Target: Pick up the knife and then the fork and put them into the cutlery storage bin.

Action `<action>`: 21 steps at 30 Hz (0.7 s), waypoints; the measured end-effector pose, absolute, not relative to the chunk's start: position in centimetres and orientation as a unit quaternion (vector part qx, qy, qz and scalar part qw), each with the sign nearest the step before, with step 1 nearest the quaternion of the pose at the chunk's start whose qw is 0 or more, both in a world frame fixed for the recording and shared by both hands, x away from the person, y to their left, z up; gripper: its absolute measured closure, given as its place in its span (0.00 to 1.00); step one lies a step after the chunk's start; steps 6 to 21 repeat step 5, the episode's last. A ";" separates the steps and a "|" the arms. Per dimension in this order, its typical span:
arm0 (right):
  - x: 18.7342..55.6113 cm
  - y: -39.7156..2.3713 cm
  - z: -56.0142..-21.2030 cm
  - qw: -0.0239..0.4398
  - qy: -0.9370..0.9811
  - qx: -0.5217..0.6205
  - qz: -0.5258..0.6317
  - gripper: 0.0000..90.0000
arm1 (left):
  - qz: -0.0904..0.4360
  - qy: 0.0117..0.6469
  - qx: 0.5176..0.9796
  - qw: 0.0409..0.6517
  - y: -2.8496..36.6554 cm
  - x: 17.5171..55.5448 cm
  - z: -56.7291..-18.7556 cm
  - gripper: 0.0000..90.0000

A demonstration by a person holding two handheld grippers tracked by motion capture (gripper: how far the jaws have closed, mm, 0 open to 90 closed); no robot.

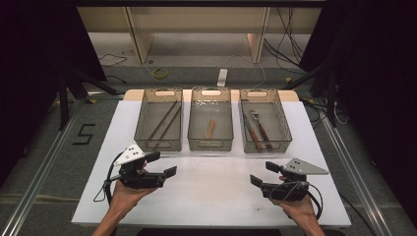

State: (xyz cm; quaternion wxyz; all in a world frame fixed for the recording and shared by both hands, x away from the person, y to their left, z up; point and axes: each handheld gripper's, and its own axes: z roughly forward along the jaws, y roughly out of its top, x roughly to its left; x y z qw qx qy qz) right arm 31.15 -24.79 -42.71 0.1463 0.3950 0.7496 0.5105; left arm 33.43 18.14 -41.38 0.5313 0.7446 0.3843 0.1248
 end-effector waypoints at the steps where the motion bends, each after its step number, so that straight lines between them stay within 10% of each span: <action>1: 31.2 -24.8 -42.7 0.146 0.750 0.395 0.510 0.25 | 0.125 0.384 0.745 0.531 18.1 33.4 -41.4 0.17; 21: 31.2 -24.8 -42.7 0.147 0.750 0.395 0.510 0.25 | 0.125 0.384 0.745 0.531 18.1 33.4 -41.4 0.17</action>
